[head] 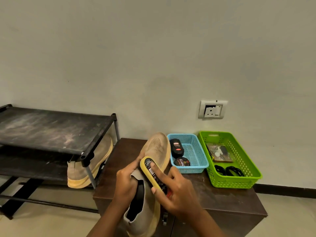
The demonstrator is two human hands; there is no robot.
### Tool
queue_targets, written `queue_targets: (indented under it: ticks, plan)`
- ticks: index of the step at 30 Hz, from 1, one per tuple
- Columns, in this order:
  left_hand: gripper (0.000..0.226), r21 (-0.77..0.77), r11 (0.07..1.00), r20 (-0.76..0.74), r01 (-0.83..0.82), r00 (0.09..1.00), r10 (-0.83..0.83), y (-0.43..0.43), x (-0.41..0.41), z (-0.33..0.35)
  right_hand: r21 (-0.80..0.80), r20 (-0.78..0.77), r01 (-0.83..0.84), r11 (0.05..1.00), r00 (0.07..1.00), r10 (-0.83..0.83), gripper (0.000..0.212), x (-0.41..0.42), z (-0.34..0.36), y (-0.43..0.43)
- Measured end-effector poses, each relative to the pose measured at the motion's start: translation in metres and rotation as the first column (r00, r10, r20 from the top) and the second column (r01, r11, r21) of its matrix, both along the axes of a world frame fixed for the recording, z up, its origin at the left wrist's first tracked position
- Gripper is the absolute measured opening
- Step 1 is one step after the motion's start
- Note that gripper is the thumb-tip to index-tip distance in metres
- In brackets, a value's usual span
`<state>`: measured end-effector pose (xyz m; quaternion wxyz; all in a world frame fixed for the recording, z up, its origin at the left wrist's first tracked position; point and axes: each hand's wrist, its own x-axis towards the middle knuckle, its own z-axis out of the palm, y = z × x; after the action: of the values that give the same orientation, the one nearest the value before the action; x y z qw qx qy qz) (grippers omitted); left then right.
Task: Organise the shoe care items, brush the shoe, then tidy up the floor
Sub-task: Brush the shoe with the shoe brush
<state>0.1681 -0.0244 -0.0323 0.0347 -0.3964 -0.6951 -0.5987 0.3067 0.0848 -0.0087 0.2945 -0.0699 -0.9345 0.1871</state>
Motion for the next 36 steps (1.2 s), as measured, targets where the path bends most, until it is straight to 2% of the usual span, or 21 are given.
queue_targets:
  ticks: [2,5,7,9,10,11,13,14,16,18,19,20,22,24,26,28,30,33,34,36]
  plan:
    - [0.060,0.034,0.998,0.034,0.056,0.998,-0.057,0.000,0.002,0.003,0.004,-0.012,0.078,0.997,0.997,-0.078,0.060,-0.002,0.003,0.012]
    - [0.055,0.030,0.994,-0.056,0.101,0.993,-0.099,0.004,0.006,0.003,-0.141,-0.053,0.208,0.968,0.975,-0.217,0.061,-0.004,0.010,0.018]
    - [0.056,0.035,0.995,-0.079,0.094,0.993,-0.091,0.004,0.006,0.003,-0.126,-0.074,0.125,0.984,0.988,-0.135,0.061,-0.002,0.008,0.009]
    - [0.063,0.052,0.996,-0.078,0.073,0.995,-0.069,-0.002,0.002,0.007,-0.015,-0.067,0.000,1.000,0.998,-0.001,0.061,0.002,0.005,-0.001]
    - [0.065,0.060,0.996,-0.085,0.061,0.995,-0.056,-0.006,-0.001,0.009,0.029,-0.055,-0.002,1.000,0.998,0.004,0.062,0.001,0.004,0.002]
    - [0.064,0.067,0.996,-0.097,0.054,0.994,-0.047,-0.008,-0.004,0.009,0.018,-0.049,0.051,0.999,0.998,-0.050,0.063,-0.001,0.004,0.010]
    - [0.060,0.066,0.995,-0.093,0.072,0.993,-0.066,-0.010,-0.005,0.010,-0.169,-0.067,0.244,0.955,0.964,-0.258,0.065,-0.004,0.008,0.026]
    - [0.060,0.061,0.994,-0.080,0.088,0.993,-0.083,-0.010,-0.005,0.009,-0.224,-0.076,0.286,0.932,0.948,-0.310,0.065,-0.003,0.008,0.029]
    - [0.055,0.045,0.993,-0.038,0.112,0.993,-0.110,-0.007,-0.004,0.007,-0.177,-0.113,0.162,0.971,0.976,-0.184,0.062,-0.001,0.007,0.012]
    - [0.041,0.030,0.992,0.006,0.119,0.993,-0.119,-0.005,-0.004,0.004,-0.032,-0.128,-0.061,0.998,0.990,0.056,0.061,0.000,0.002,-0.017]
    - [0.035,0.026,0.991,0.015,0.128,0.992,-0.128,-0.005,-0.005,0.001,0.036,-0.106,-0.096,0.995,0.989,0.099,0.062,-0.002,0.002,-0.023]
    - [0.030,0.032,0.991,0.037,0.127,0.991,-0.128,-0.004,-0.005,0.001,0.064,-0.086,-0.059,0.996,0.994,0.064,0.062,-0.005,0.002,-0.021]
    - [0.038,0.040,0.991,0.026,0.126,0.992,-0.127,-0.005,-0.005,0.003,-0.080,-0.094,0.156,0.984,0.982,-0.163,0.063,-0.013,0.005,0.000]
    - [0.057,0.031,0.987,-0.029,0.156,0.987,-0.155,-0.005,-0.002,0.008,-0.199,-0.085,0.293,0.935,0.946,-0.314,0.063,-0.010,0.008,0.016]
    - [0.058,0.006,0.987,-0.058,0.158,0.986,-0.157,-0.004,-0.001,0.008,-0.170,-0.093,0.197,0.966,0.972,-0.214,0.063,-0.004,0.006,0.007]
    - [0.051,-0.014,0.992,-0.101,0.129,0.986,-0.130,-0.007,-0.002,0.009,-0.060,-0.102,0.046,0.997,0.993,-0.052,0.060,0.001,0.000,-0.011]
    - [0.053,-0.030,0.993,-0.217,0.111,0.969,-0.115,-0.010,-0.007,0.008,-0.015,-0.078,0.102,0.995,0.992,-0.103,0.060,-0.003,-0.001,-0.001]
    - [0.062,-0.163,0.978,-0.499,0.134,0.844,-0.199,-0.011,-0.012,0.001,-0.218,-0.074,0.356,0.908,0.922,-0.380,0.061,-0.005,0.005,0.031]
    - [0.065,-0.203,0.971,-0.559,0.128,0.799,-0.222,-0.009,-0.013,0.001,-0.242,-0.075,0.345,0.907,0.925,-0.372,0.060,-0.002,0.006,0.034]
    - [0.071,-0.214,0.969,-0.616,0.121,0.753,-0.230,-0.008,-0.013,0.002,-0.182,-0.101,0.209,0.961,0.968,-0.229,0.060,0.002,0.008,0.024]
